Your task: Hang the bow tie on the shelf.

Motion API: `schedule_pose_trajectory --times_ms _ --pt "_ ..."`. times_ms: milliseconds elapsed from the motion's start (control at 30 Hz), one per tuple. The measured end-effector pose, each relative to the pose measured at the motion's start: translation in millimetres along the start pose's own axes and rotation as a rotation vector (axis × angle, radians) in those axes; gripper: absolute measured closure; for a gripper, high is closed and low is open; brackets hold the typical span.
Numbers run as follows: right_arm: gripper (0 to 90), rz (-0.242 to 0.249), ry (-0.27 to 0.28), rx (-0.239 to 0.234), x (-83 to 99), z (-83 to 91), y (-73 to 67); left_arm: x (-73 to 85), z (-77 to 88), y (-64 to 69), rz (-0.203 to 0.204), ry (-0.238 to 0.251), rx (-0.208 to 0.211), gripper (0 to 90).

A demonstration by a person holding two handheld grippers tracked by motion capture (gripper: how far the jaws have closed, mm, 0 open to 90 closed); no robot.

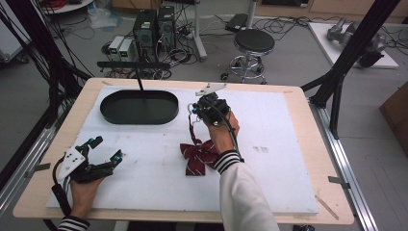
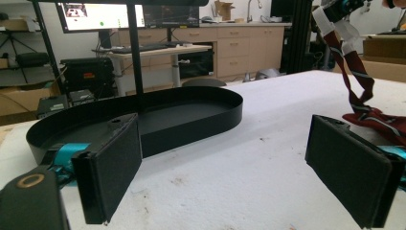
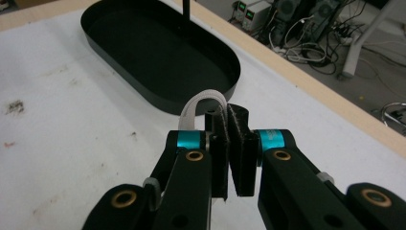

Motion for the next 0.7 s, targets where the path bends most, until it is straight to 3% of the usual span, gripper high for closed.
schedule_pose_trajectory --times_ms 400,700 --pt "87.4 -0.035 0.142 0.029 -19.1 4.9 -1.8 0.0 0.1 0.0 0.000 -0.003 0.000 12.7" --pt "87.4 -0.066 0.273 0.007 -34.1 6.3 -5.0 0.0 0.0 0.0 0.001 -0.002 -0.001 12.7"
Point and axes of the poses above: each handheld gripper's, and its own axes: z roughly backward along the jaws, x roughly out of its underside, y roughly to its right, the point moved 5 cm from there along -z, roughly forward along the jaws, and after that the axes turned 5 degrees about -z, right-handed, at the moved point
